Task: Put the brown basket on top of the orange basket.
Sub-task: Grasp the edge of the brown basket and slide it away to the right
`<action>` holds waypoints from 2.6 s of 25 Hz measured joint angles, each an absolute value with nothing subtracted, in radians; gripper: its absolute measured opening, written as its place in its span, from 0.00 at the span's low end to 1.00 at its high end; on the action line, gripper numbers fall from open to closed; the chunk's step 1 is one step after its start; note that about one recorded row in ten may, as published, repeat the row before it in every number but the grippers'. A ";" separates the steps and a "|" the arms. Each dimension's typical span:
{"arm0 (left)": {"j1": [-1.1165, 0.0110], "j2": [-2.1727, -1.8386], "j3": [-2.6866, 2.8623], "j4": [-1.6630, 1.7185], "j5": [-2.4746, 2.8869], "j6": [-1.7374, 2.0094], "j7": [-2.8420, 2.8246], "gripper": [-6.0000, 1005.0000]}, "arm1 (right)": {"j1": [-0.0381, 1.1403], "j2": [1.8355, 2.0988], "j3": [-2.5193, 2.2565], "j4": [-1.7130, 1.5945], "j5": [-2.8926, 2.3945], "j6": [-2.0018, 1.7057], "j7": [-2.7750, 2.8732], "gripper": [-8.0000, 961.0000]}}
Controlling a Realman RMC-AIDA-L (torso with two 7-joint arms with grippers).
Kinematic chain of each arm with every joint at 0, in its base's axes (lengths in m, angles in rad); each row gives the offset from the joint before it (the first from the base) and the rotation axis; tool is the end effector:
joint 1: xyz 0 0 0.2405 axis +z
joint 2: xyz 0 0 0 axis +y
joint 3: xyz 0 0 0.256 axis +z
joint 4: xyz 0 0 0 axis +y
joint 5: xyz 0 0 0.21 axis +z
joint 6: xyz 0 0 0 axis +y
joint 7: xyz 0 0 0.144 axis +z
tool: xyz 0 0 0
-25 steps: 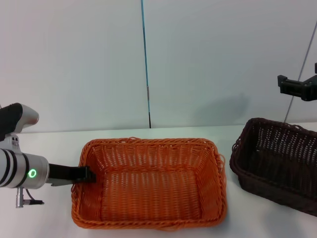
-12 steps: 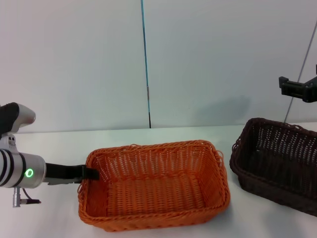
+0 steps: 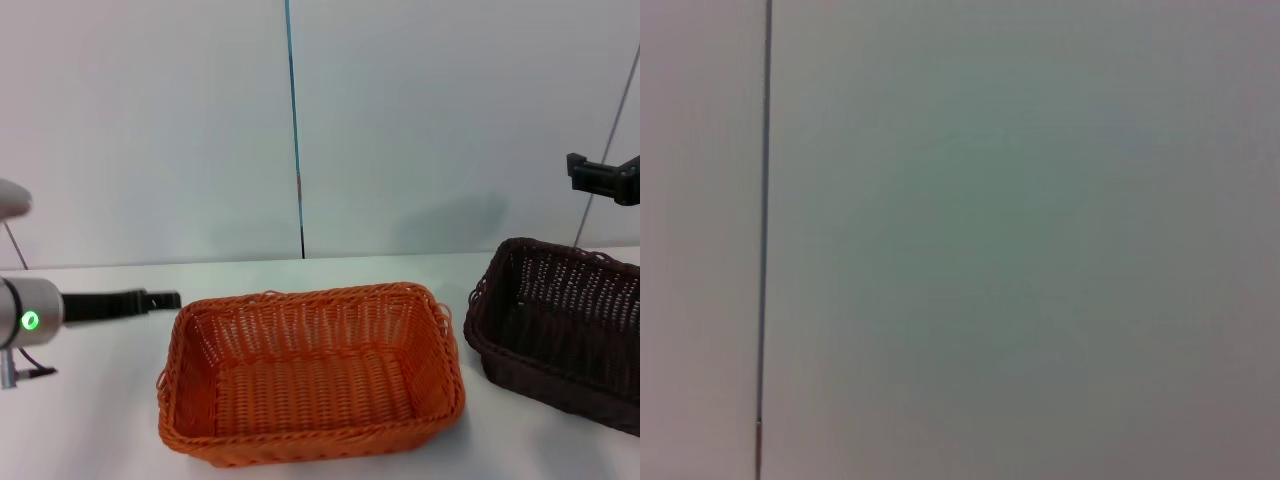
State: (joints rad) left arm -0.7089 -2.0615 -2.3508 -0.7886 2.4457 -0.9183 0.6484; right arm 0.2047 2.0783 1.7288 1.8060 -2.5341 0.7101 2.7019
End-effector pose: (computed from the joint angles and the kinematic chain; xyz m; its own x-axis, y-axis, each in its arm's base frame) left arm -0.2697 0.4389 0.0382 0.3784 0.7390 0.5575 0.9008 -0.1552 -0.4056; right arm 0.1513 0.3712 0.1147 -0.8160 0.2129 0.5374 0.5780 0.3023 0.7580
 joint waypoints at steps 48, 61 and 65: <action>-0.267 -2.161 -2.202 -0.955 1.214 -0.741 1.799 0.89 | 0.037 2.083 1.814 2.003 -2.557 0.919 2.762 0.96; -0.268 -2.157 -2.202 -0.959 1.255 -0.701 1.792 0.89 | 0.163 2.080 2.008 1.938 -2.854 1.237 2.885 0.96; -0.280 -2.157 -2.194 -0.958 1.290 -0.672 1.791 0.89 | 0.248 2.076 2.112 1.808 -2.866 1.310 2.877 0.96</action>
State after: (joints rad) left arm -0.2798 -2.1567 -2.1939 -0.9583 1.2905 -0.6723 1.7911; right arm 0.2484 2.0761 2.1120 1.8084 -2.8663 1.3099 2.8765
